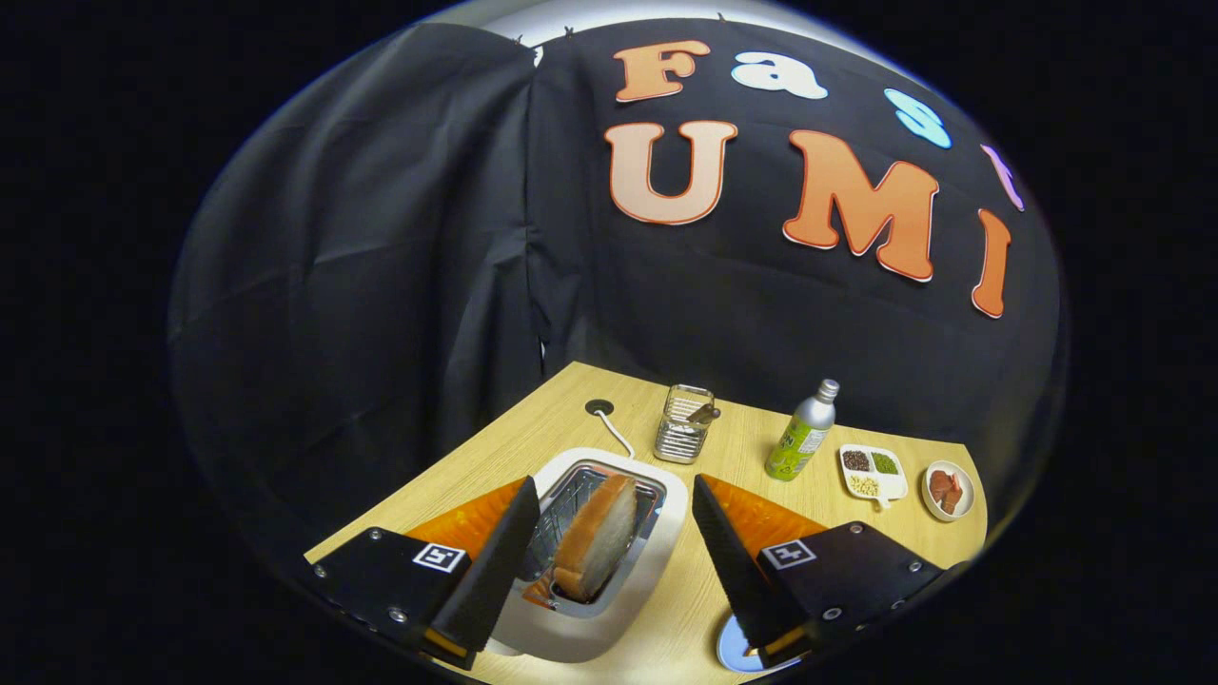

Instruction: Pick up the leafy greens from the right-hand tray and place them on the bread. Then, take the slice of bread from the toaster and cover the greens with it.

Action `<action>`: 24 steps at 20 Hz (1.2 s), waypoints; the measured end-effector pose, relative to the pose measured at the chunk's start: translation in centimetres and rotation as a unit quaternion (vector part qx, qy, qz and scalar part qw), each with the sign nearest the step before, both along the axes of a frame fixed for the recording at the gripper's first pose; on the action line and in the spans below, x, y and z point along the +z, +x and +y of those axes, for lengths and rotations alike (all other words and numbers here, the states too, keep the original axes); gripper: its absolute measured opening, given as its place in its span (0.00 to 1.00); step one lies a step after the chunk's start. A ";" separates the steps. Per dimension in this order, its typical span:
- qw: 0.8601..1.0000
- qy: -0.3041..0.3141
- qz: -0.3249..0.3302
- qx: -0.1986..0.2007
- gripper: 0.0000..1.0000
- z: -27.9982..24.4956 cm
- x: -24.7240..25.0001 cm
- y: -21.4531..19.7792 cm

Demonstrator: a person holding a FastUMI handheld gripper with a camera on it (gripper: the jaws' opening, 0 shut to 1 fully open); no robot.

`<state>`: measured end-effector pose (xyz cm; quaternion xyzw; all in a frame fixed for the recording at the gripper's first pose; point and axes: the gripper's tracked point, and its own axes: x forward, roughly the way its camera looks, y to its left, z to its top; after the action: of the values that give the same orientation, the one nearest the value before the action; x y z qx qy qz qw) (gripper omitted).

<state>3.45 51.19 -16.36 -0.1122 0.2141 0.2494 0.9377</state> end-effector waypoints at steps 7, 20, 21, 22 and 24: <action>0.999 -0.033 0.020 0.006 0.67 0.3 -2.7 -0.7; 1.000 0.018 0.023 -0.004 0.06 -0.6 0.9 -1.3; 0.999 0.025 0.023 -0.005 0.06 -0.8 1.5 -1.4; 0.999 0.034 0.024 -0.005 0.06 -0.7 1.8 -1.3; 0.998 0.046 0.031 -0.004 0.06 -1.0 2.4 -1.4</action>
<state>2.04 50.20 -13.93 -0.0607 0.2323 0.2587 0.9356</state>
